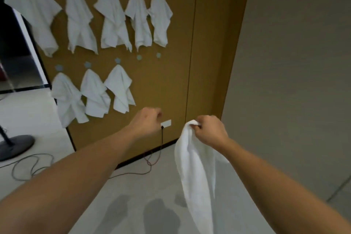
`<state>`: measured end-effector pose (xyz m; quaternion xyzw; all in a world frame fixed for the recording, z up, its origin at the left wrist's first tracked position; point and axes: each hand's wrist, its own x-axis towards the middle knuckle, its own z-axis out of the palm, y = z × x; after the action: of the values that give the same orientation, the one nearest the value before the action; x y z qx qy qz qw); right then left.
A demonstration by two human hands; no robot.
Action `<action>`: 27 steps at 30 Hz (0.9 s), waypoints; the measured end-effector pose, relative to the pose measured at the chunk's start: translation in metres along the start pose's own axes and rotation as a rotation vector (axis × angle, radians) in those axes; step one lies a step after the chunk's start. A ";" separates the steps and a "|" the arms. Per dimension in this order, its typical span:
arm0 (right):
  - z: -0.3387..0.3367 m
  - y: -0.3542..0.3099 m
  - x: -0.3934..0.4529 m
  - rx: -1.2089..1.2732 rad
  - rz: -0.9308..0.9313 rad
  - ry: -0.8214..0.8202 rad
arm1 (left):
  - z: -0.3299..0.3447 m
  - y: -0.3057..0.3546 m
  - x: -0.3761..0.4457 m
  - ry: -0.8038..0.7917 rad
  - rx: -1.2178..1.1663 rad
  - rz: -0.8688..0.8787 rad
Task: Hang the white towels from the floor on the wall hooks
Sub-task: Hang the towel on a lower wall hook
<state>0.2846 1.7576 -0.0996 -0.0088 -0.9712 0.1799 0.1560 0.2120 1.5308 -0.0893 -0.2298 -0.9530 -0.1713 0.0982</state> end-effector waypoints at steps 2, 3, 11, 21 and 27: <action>0.014 -0.004 0.040 0.011 -0.051 -0.039 | 0.002 -0.018 0.024 -0.013 0.014 -0.022; 0.020 -0.005 0.059 0.006 -0.066 -0.051 | 0.005 -0.026 0.036 -0.010 0.000 -0.033; 0.081 -0.011 0.212 0.033 -0.101 -0.075 | 0.040 -0.053 0.169 -0.097 -0.332 -0.041; 0.129 -0.025 0.413 0.082 -0.148 -0.127 | 0.053 -0.137 0.348 0.000 -0.396 -0.004; 0.173 -0.010 0.511 0.203 -0.202 -0.201 | 0.076 -0.206 0.420 -0.001 -0.395 -0.101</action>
<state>-0.2536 1.7254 -0.0966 0.1225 -0.9547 0.2607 0.0754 -0.2613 1.5565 -0.1057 -0.1967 -0.9112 -0.3594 0.0422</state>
